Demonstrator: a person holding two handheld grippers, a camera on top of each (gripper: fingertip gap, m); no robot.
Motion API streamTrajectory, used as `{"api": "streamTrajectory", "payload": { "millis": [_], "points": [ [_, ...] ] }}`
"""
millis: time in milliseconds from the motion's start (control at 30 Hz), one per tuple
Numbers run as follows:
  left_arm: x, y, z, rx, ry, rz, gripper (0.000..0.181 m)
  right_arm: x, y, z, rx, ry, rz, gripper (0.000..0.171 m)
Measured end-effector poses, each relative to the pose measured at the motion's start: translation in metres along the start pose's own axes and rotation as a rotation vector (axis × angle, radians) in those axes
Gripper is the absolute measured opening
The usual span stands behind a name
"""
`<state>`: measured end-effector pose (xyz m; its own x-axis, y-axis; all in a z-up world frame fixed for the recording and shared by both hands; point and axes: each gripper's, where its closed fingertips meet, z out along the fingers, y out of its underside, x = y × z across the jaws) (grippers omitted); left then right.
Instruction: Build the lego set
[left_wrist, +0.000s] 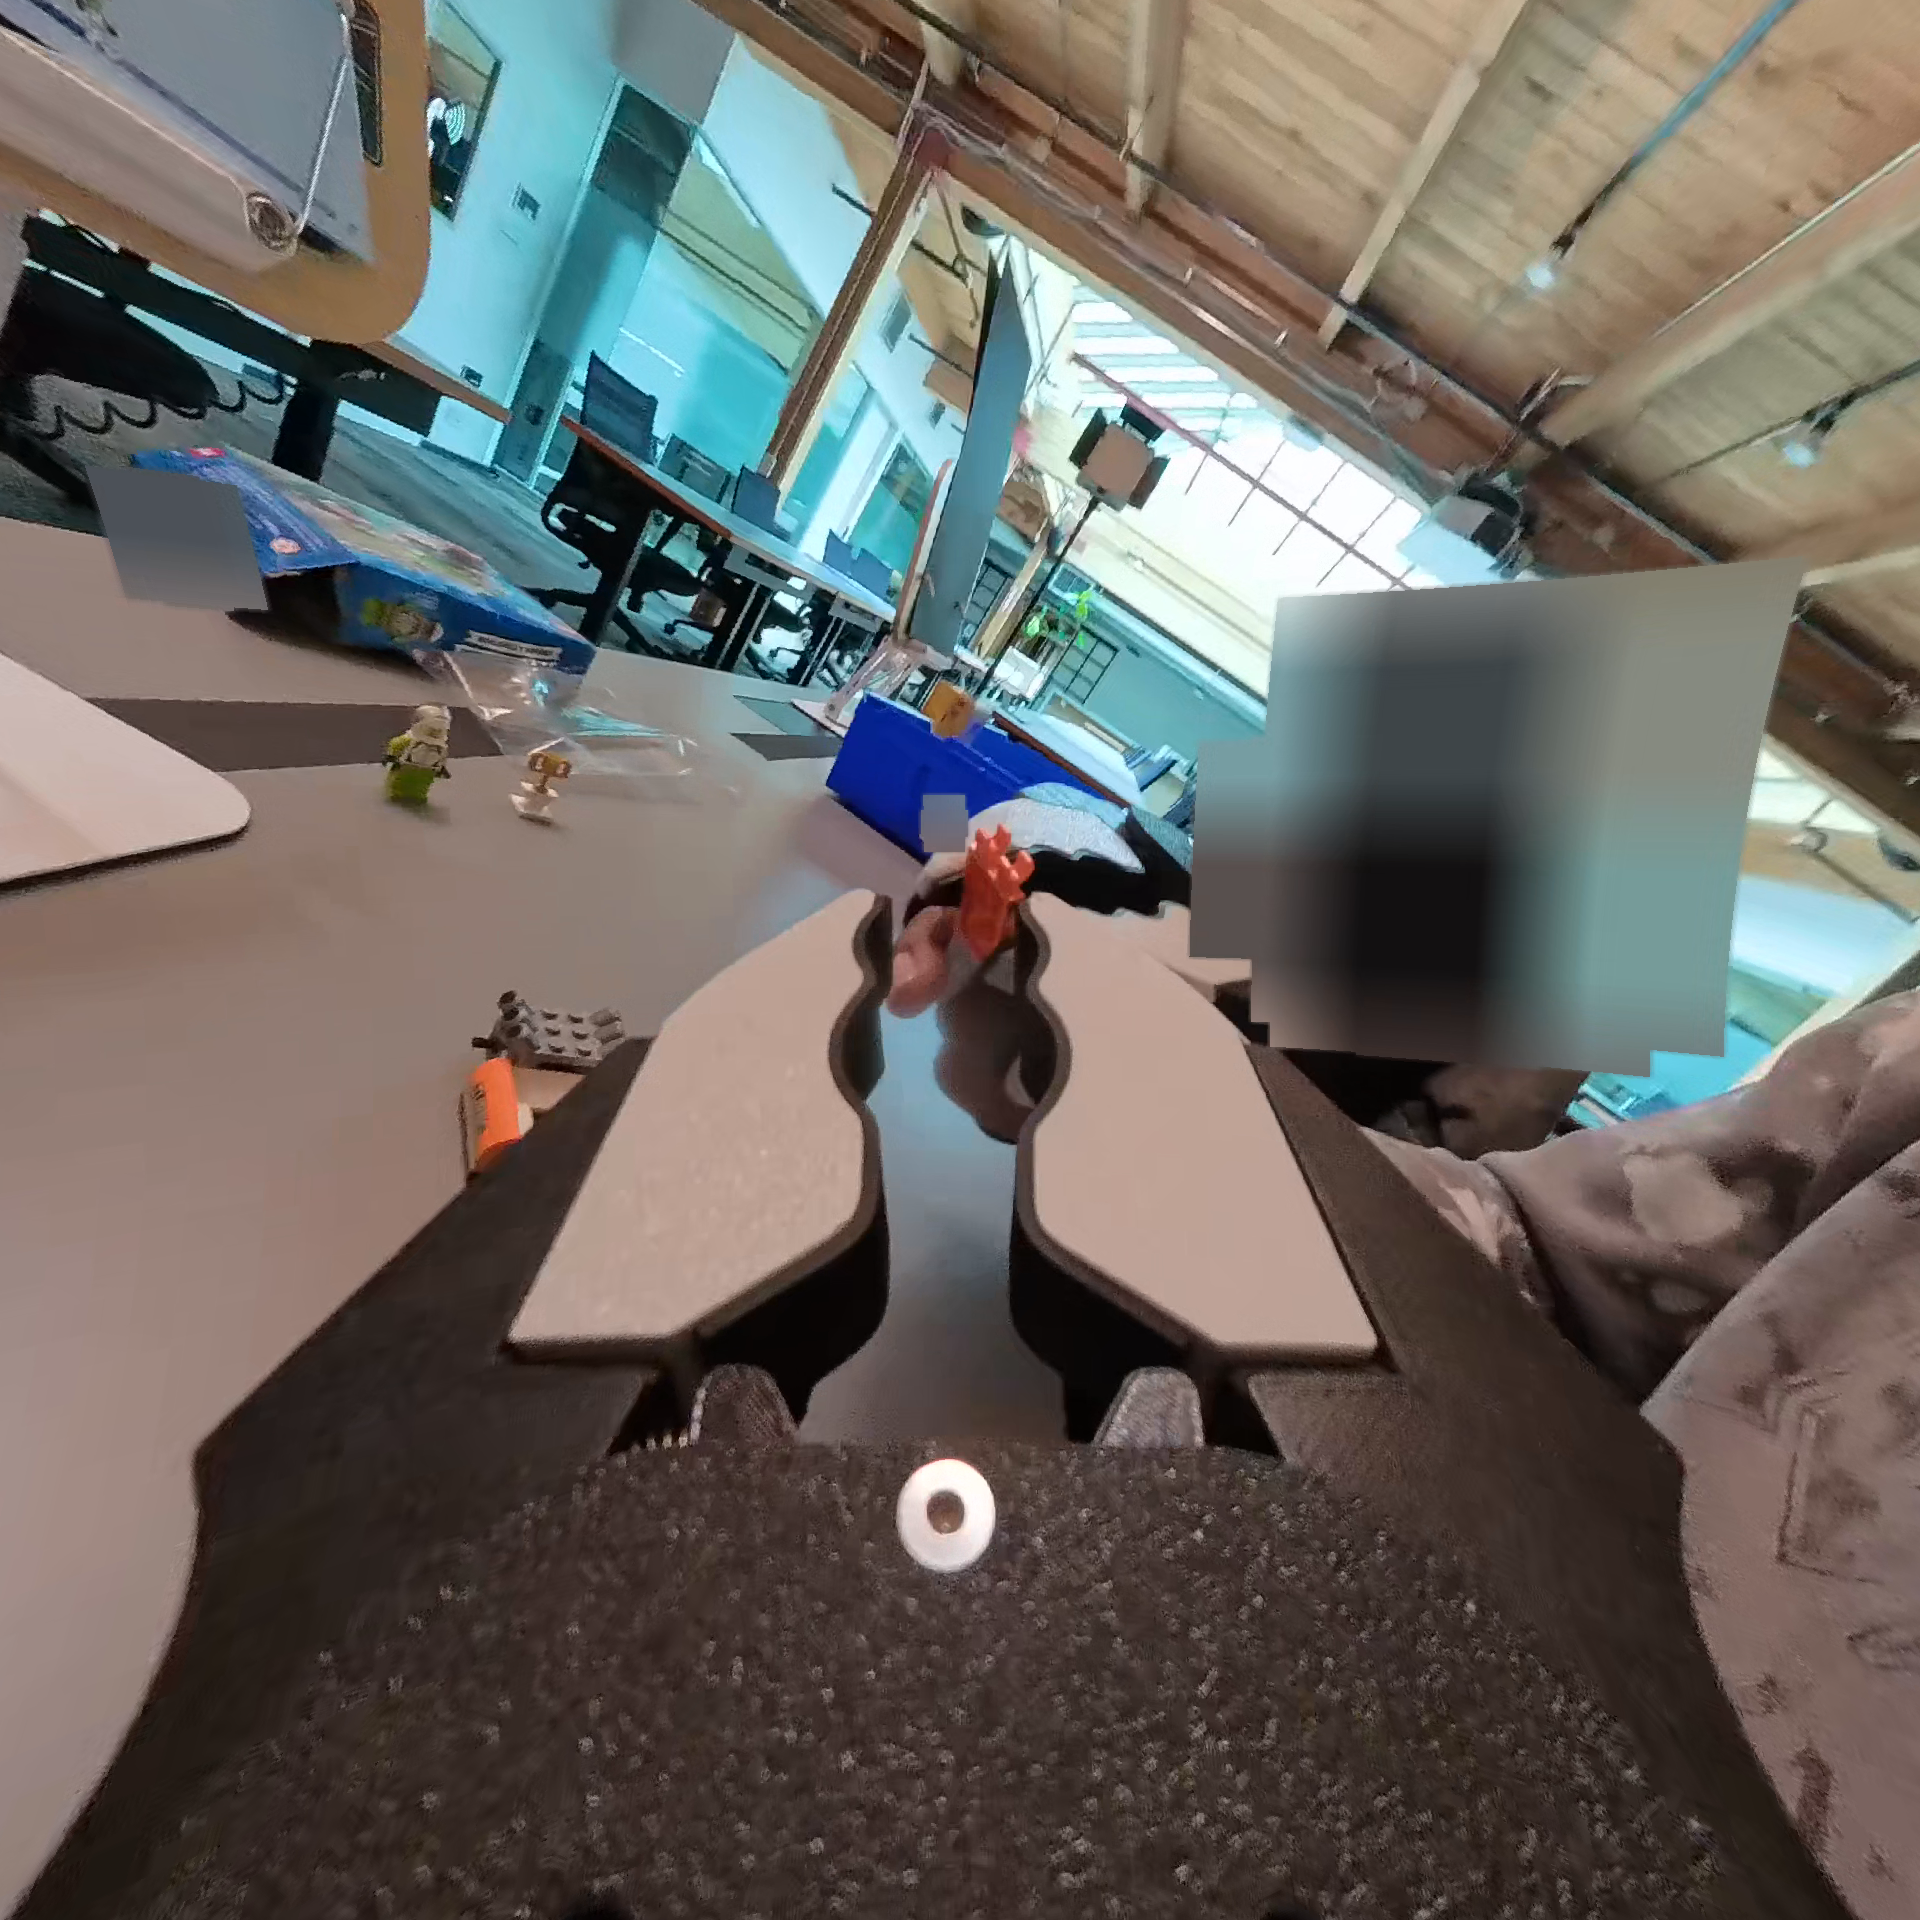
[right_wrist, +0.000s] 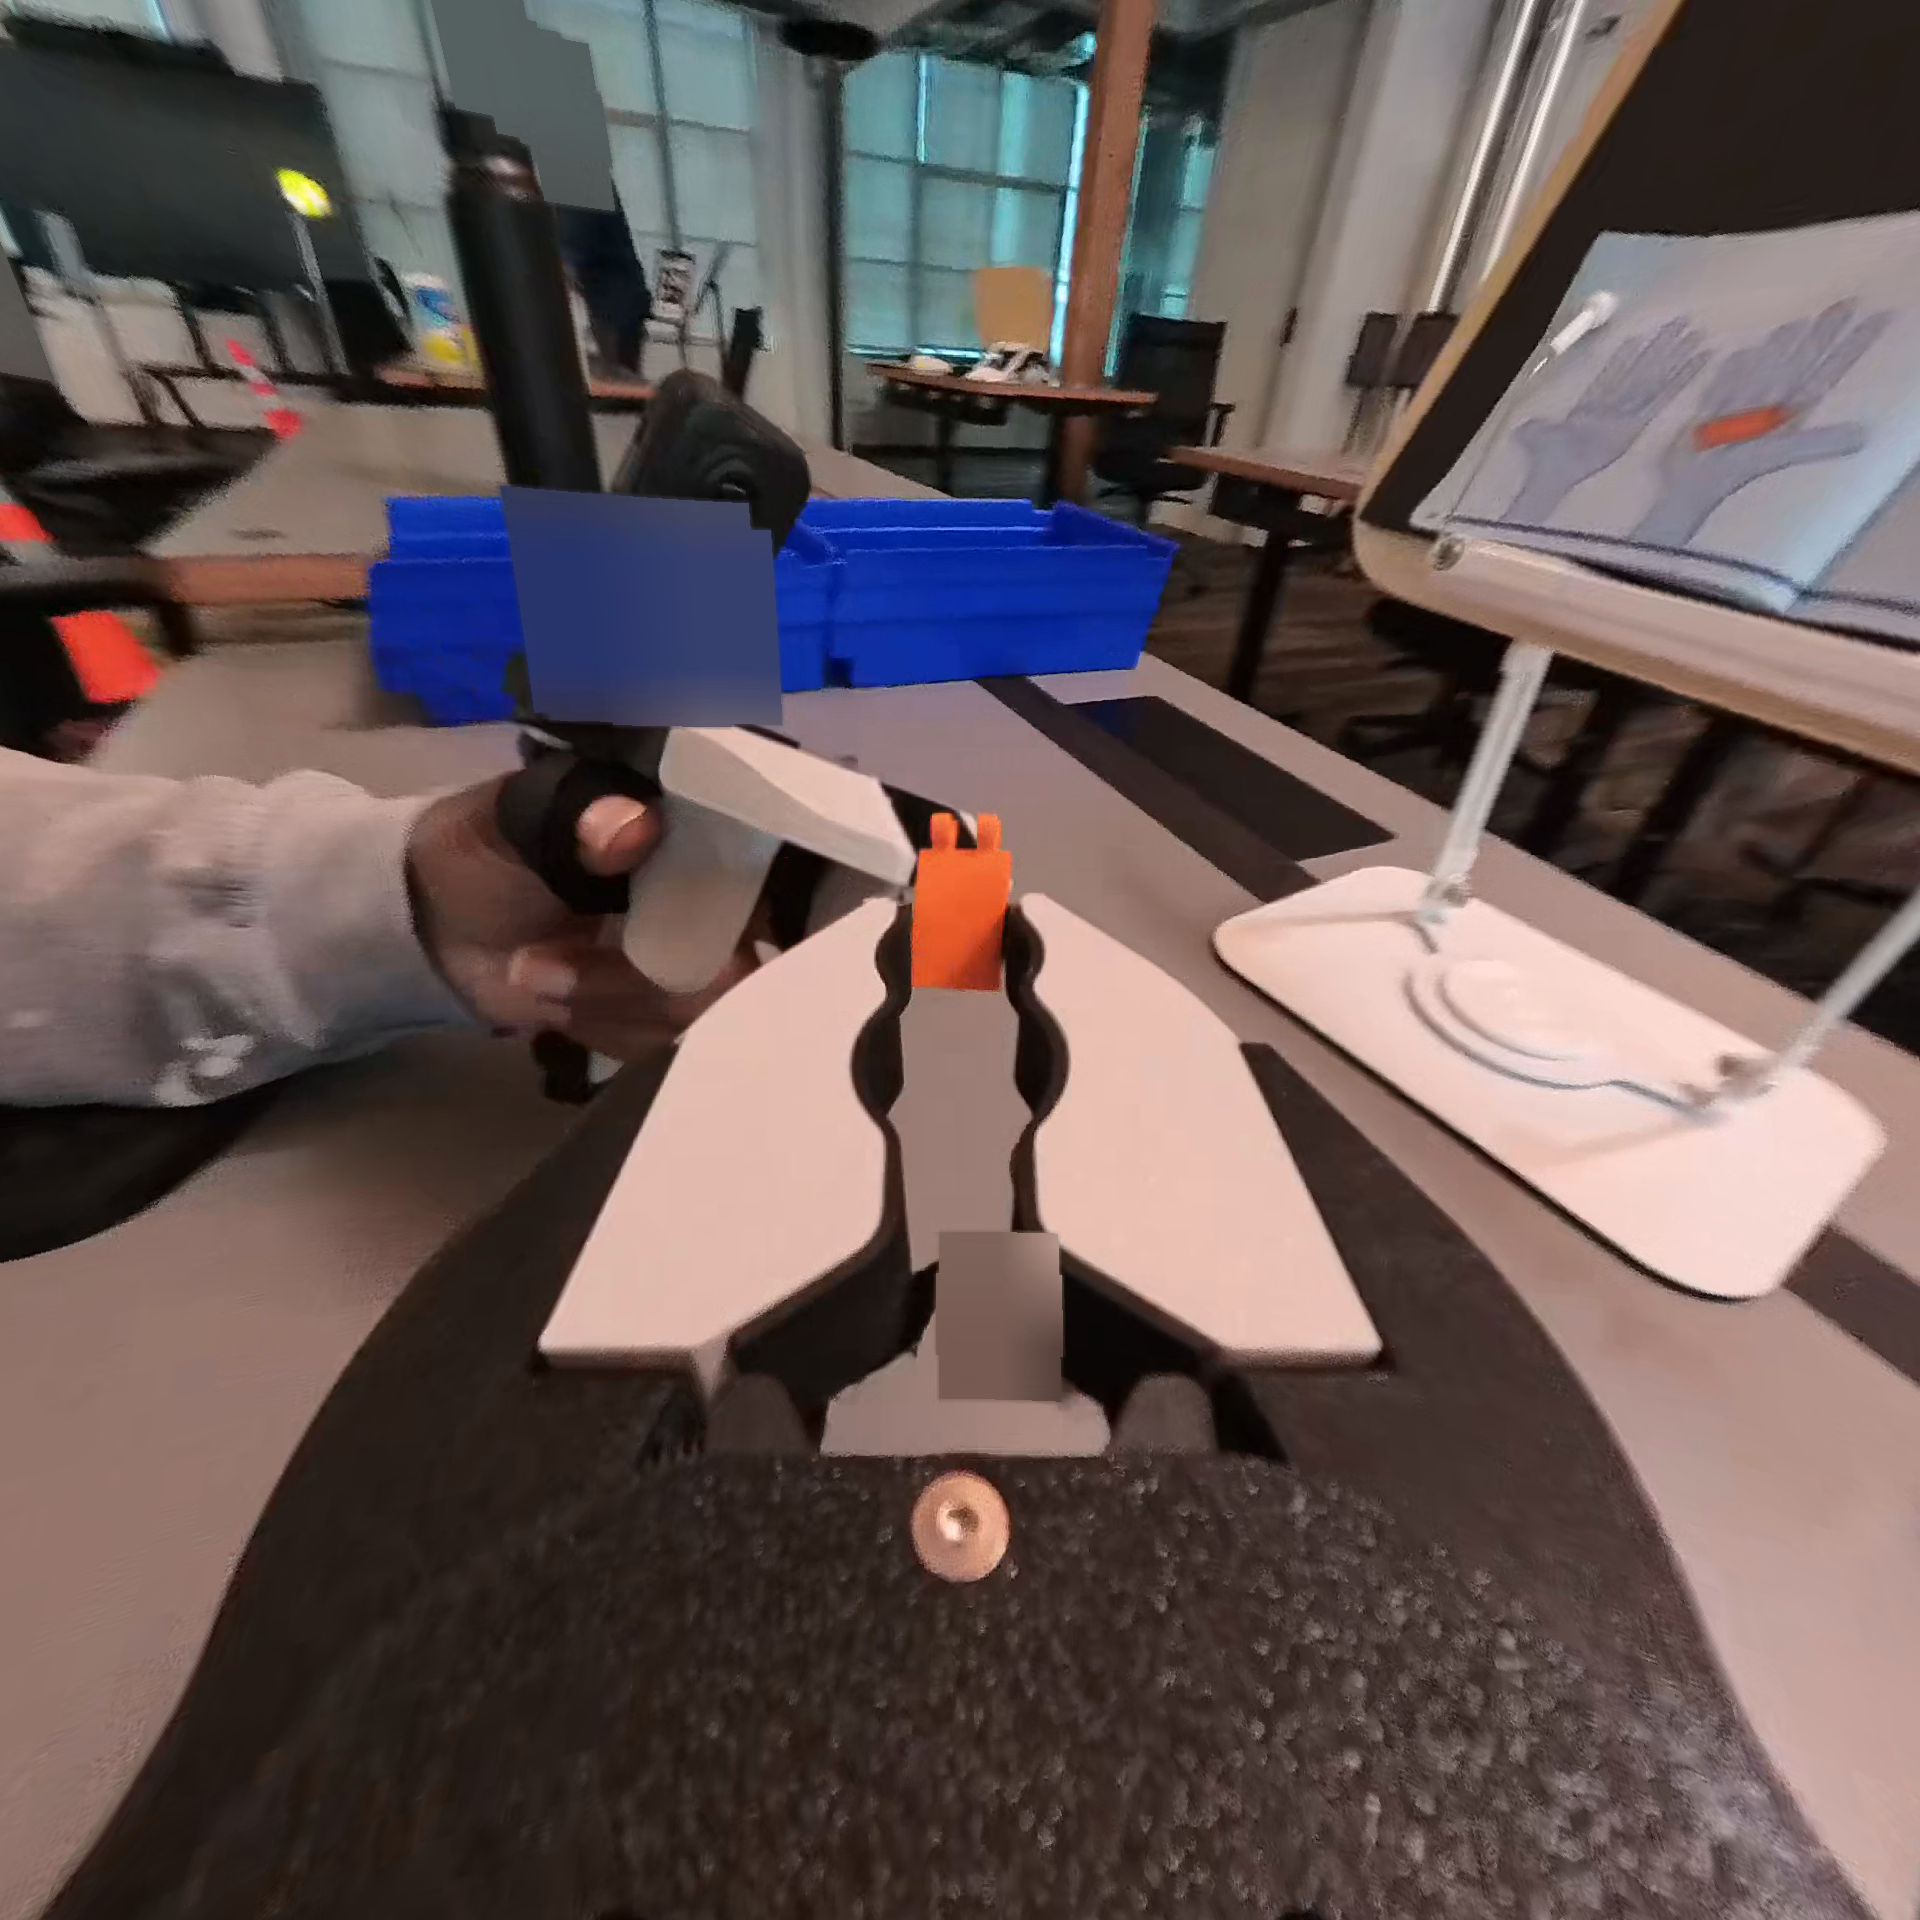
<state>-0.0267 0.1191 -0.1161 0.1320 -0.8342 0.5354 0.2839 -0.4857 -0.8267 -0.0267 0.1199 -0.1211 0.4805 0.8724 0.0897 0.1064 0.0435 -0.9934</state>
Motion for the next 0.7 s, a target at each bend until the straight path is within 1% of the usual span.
{"api": "streamTrajectory", "payload": {
  "millis": [67, 133, 233, 367, 533, 633, 700],
  "points": [
    [0.002, -0.001, 0.0, 0.013, 0.013, -0.021, 0.02, 0.001, 0.002, 0.004, -0.008, 0.07, -0.073, 0.017],
    [0.004, -0.002, 0.001, 0.02, 0.022, -0.021, 0.019, -0.001, 0.005, 0.008, -0.021, 0.104, -0.13, 0.017],
    [0.0, 0.003, 0.002, -0.01, -0.018, 0.019, 0.012, -0.002, 0.008, 0.012, -0.026, 0.148, -0.187, 0.017],
    [-0.002, 0.005, 0.002, -0.032, -0.036, 0.017, 0.003, 0.003, 0.005, 0.01, -0.021, 0.189, -0.205, 0.017],
    [-0.006, 0.008, 0.0, -0.081, -0.063, 0.042, 0.003, 0.003, 0.011, 0.008, -0.073, 0.154, -0.239, 0.017],
    [-0.011, 0.005, -0.003, -0.08, -0.079, 0.035, 0.003, 0.015, 0.01, 0.001, -0.081, 0.157, -0.191, 0.027],
    [-0.018, 0.005, -0.006, -0.09, -0.108, 0.03, 0.003, 0.03, 0.003, -0.008, -0.046, 0.218, -0.157, 0.019]
  ]
}}
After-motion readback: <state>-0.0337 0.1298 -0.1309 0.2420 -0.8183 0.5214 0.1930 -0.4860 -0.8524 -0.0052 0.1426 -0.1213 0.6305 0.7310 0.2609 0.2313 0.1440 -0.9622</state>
